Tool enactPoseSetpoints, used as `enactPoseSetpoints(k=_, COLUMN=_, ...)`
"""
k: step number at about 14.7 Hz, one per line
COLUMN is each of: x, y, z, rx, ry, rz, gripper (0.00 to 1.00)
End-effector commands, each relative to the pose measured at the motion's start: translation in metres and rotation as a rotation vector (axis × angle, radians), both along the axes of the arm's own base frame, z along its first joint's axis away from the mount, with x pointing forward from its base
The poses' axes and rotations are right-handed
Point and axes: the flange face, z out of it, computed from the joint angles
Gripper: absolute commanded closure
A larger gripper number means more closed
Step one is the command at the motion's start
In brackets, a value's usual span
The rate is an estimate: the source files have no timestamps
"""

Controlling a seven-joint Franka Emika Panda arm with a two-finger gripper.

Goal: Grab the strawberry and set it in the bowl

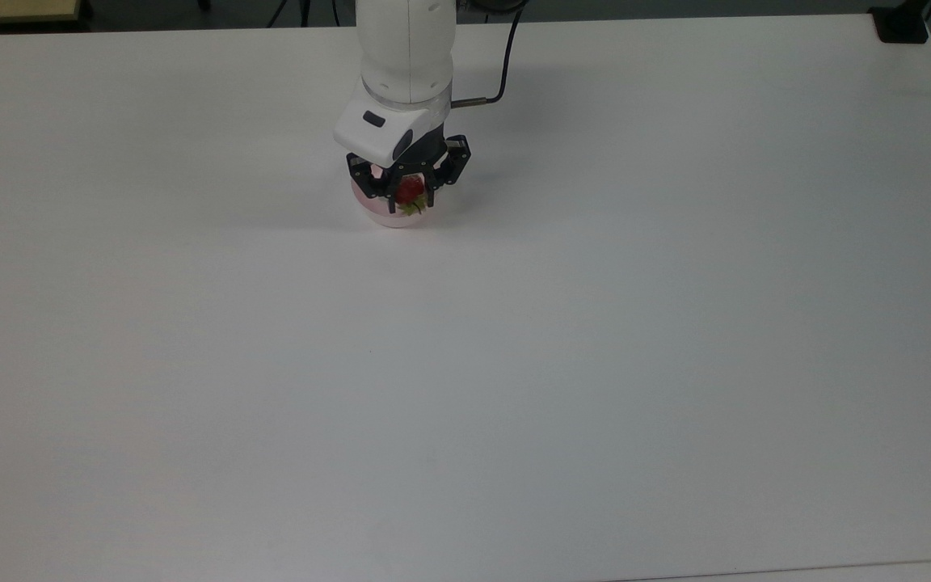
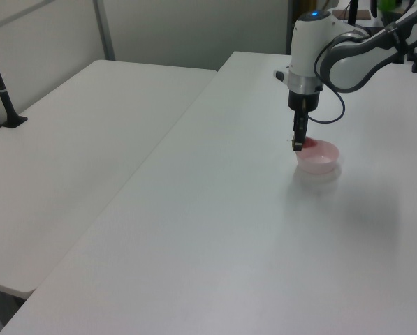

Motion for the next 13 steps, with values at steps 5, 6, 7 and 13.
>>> enactPoseSetpoints(k=5, x=0.001, y=-0.028, z=0.088, rx=-0.008, ry=0.047, rz=-0.208, gripper=0.00)
enactPoseSetpoints(k=6, x=0.004, y=-0.041, z=0.115, rx=-0.010, ry=0.064, rz=-0.233, gripper=0.00)
enactPoseSetpoints(k=7, x=0.006, y=-0.054, z=0.141, rx=-0.009, ry=0.074, rz=-0.259, gripper=0.00)
enactPoseSetpoints(k=13, x=0.001, y=-0.077, z=0.191, rx=0.011, ry=0.065, rz=-0.321, gripper=0.00)
